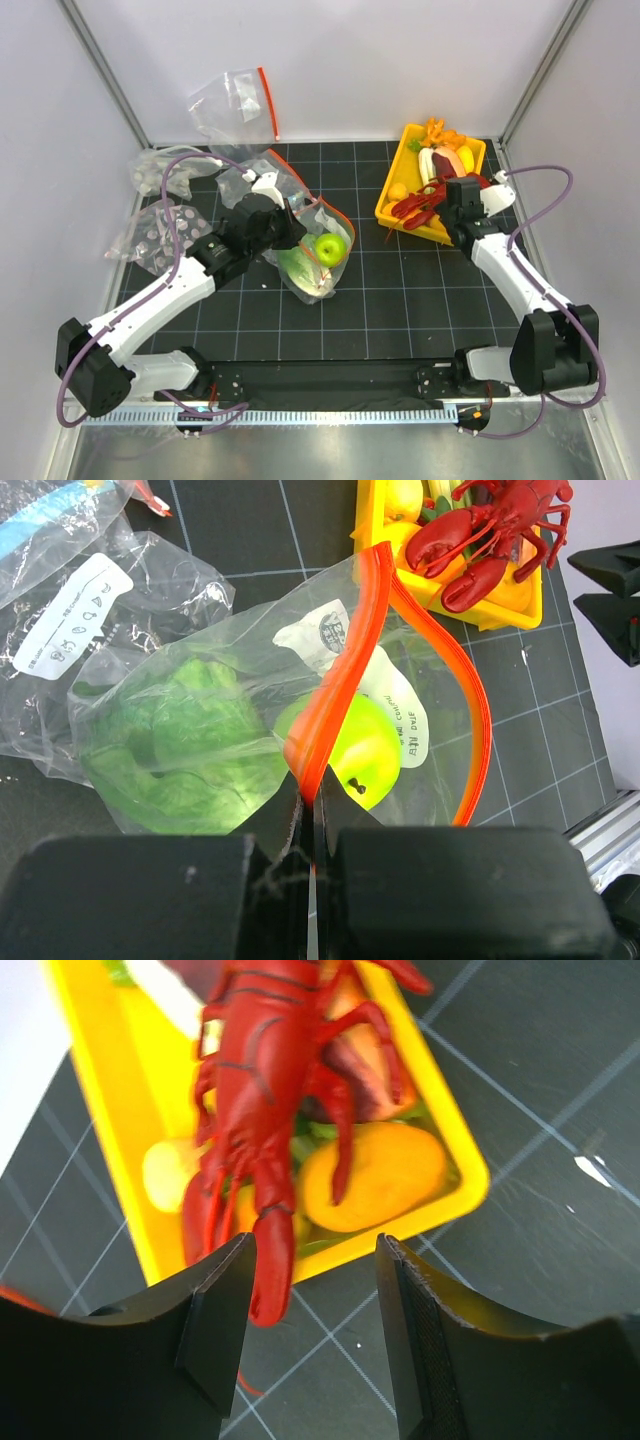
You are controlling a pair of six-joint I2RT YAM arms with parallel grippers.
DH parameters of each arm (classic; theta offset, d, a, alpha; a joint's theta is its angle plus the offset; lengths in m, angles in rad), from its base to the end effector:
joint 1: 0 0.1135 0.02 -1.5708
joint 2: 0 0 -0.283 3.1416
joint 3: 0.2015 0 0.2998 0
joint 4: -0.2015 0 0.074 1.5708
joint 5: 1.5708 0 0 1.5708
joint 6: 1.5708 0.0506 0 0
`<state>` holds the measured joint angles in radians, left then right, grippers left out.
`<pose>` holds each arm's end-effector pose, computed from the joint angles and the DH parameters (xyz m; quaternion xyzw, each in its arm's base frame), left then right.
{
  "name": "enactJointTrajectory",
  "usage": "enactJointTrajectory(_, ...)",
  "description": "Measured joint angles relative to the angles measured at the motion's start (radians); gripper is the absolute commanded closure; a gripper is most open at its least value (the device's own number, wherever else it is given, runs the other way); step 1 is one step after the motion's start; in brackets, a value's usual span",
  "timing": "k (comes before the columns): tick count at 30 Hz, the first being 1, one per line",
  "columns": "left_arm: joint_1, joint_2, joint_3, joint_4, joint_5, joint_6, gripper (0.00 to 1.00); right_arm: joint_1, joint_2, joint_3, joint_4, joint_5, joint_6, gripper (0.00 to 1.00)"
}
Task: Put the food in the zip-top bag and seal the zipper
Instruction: Adjust the bin at the center of the board.
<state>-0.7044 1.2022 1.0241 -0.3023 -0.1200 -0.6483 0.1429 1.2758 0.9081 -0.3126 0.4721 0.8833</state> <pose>0.2538 -0.2077 0.3271 -0.0071 0.8540 -0.2840 0.4358 0.3259 0.0236 0.2598 0.4114 0.7816 0.0217 0.4684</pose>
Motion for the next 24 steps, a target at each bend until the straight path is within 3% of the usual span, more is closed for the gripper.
enactJointTrajectory(9,0.0,0.0,0.0,0.0,0.0,0.002,1.0,-0.05,0.089,0.043,-0.132,0.058,0.167,0.4)
enactJointTrajectory(17,0.0,0.0,0.0,0.0,0.0,0.002,1.0,-0.196,0.101,0.016,-0.151,-0.014,0.279,0.38)
enactJointTrajectory(24,0.0,0.0,0.0,0.0,-0.001,0.002,1.0,-0.224,0.137,-0.001,-0.133,-0.101,0.324,0.36)
